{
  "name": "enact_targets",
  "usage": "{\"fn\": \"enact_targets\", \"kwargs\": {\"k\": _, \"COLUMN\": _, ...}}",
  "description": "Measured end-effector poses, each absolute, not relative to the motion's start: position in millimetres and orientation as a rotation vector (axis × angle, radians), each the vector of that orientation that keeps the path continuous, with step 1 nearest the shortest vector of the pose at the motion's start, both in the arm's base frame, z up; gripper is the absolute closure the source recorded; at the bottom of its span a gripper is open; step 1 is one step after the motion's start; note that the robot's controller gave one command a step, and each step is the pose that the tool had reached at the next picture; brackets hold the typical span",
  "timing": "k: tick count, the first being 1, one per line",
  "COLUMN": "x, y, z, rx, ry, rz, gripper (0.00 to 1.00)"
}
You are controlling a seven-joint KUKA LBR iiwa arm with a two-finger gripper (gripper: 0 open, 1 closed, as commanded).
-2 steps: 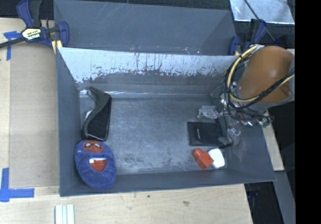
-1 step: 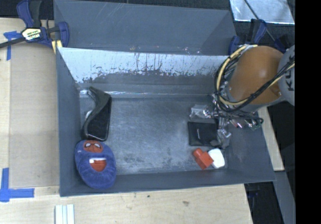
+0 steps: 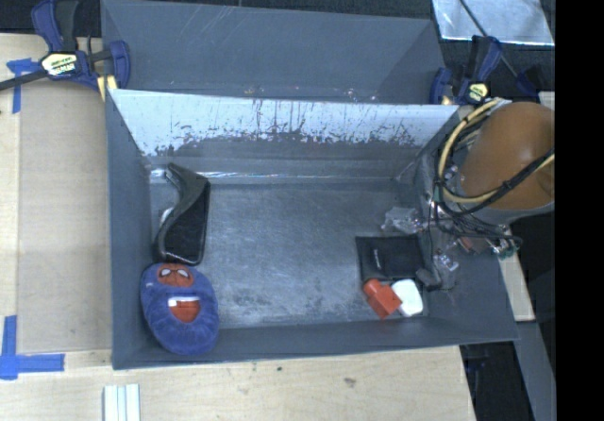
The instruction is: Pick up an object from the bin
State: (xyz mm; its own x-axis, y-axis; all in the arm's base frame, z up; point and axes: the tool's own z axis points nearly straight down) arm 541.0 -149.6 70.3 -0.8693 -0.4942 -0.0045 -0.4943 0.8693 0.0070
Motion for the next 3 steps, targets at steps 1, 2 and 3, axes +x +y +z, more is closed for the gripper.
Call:
{"fn": "enact_targets", "kwargs": {"k": 1, "x": 550.8, "y": -88.1, "z": 78.7, "rx": -0.539, "ry": 3.096, "rz": 0.004, "gripper": 0.0}}
{"fn": "enact_targets", "kwargs": {"k": 2, "x": 551.5, "y": -152.2, "z": 69.9, "rx": -0.572, "ry": 3.087, "rz": 0.005, "gripper": 0.0}}
{"fn": "enact_targets", "kwargs": {"k": 3, "x": 548.0, "y": -80.9, "z": 70.3, "rx": -0.382, "ry": 3.116, "rz": 0.004, "gripper": 0.0}}
